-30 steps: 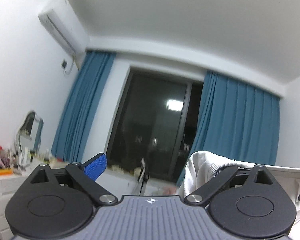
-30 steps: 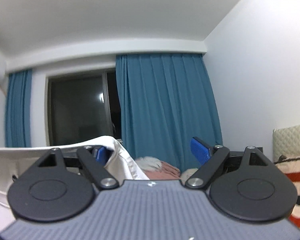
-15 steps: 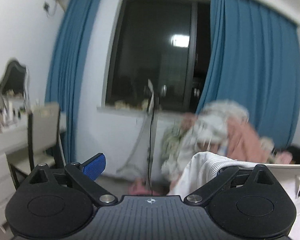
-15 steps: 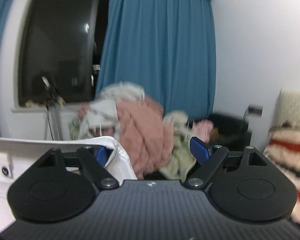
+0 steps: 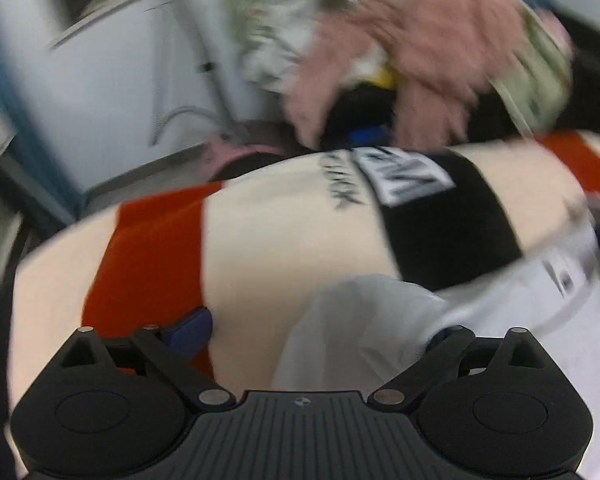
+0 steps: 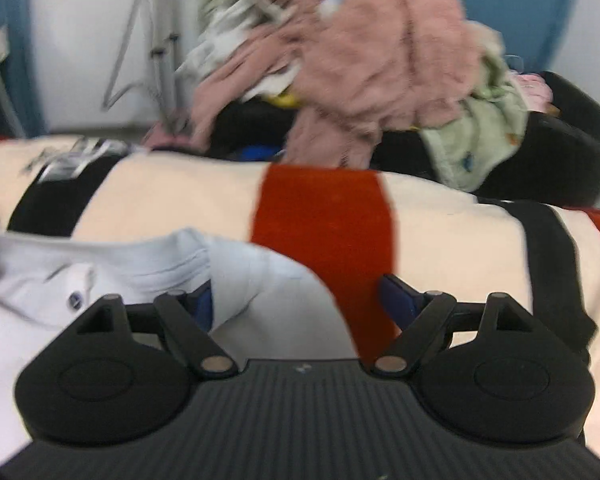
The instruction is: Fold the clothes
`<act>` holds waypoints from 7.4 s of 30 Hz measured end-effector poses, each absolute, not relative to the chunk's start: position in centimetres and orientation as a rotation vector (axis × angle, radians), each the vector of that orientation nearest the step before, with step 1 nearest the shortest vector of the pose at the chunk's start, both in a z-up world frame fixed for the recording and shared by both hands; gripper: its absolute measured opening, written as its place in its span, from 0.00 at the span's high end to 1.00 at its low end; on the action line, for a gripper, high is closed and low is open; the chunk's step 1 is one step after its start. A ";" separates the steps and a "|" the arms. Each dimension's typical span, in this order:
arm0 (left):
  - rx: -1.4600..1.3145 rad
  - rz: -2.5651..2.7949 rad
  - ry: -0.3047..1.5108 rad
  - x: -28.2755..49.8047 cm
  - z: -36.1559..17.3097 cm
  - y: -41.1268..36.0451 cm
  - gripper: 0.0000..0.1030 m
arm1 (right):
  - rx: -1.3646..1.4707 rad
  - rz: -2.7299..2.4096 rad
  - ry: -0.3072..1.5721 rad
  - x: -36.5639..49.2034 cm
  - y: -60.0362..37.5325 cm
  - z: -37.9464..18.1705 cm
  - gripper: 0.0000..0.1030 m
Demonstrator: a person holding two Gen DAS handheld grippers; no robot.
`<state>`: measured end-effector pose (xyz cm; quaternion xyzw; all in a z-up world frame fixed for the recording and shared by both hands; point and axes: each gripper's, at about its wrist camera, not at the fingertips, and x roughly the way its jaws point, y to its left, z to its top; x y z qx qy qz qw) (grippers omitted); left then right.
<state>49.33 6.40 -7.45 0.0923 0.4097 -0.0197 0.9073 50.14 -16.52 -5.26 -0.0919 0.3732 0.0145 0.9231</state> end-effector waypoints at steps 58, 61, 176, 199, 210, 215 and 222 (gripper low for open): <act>0.022 0.081 0.450 -2.1 -1.7 1.2 0.03 | 0.134 0.191 0.316 2.9 -20.4 1.6 0.10; 0.000 0.099 0.482 -1.6 -1.5 1.2 0.04 | 0.137 0.179 0.334 3.0 -20.5 1.3 0.10; -0.661 0.368 0.496 26.4 -7.7 27.5 0.94 | 0.179 0.121 0.562 12.5 -18.0 -6.3 0.10; -0.254 0.181 0.486 9.1 1.1 12.7 0.09 | 0.146 0.163 0.358 9.0 -20.5 -1.9 0.10; -0.126 -0.045 0.493 -1.3 -0.7 0.9 0.04 | 0.154 0.149 0.301 4.6 -23.2 1.7 0.10; -0.118 -0.084 0.501 -2.1 -1.4 -0.1 0.04 | 0.127 0.145 0.291 3.7 -23.3 2.5 0.10; -0.148 -0.098 0.490 -2.2 -1.5 0.6 0.04 | 0.404 0.077 0.345 6.7 -28.8 1.8 0.31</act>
